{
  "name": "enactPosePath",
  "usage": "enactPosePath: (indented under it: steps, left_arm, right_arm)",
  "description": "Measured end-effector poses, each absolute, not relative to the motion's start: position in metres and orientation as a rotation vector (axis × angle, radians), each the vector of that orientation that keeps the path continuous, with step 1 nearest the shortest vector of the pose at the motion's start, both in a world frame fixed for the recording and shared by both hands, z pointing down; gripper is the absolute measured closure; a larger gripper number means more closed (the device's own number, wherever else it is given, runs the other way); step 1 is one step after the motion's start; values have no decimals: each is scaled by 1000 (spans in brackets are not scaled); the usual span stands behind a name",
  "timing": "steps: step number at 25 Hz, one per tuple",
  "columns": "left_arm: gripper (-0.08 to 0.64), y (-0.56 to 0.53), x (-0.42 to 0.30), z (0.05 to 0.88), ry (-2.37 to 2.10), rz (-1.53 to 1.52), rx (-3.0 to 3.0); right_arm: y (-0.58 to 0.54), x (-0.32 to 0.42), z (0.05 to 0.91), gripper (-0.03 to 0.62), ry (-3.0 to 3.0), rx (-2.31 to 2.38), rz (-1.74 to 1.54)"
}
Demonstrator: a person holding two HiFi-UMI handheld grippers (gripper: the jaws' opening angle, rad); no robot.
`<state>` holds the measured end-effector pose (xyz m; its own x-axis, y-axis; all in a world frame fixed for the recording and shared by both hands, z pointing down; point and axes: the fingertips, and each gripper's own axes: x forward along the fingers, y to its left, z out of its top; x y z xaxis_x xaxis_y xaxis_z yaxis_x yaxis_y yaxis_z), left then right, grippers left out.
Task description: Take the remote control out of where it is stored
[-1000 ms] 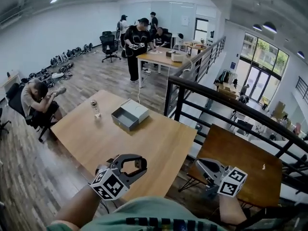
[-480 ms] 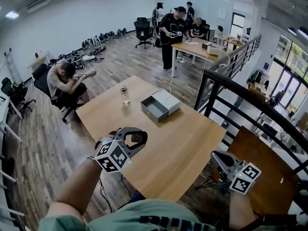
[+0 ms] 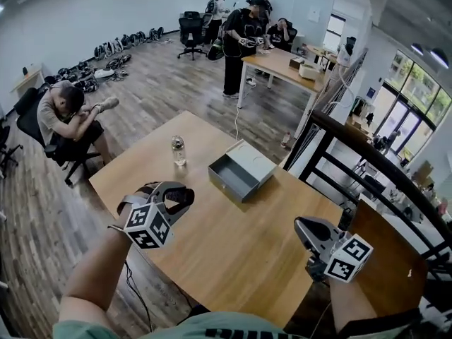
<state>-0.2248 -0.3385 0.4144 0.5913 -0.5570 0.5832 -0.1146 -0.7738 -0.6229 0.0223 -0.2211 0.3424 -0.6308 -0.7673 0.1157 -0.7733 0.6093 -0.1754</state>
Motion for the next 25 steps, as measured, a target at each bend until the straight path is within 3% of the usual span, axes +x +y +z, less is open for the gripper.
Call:
enactPosePath:
  steps: [14,25]
  left_arm:
    - [376,-509,-324,525,474,-1255,-2255]
    - [376,-630,-400,626,436,-1521,-2114]
  right_arm:
    - [-430,-127,390,598,-2721,1189,377]
    - [-533,-161,449,598,-2672,1100,486]
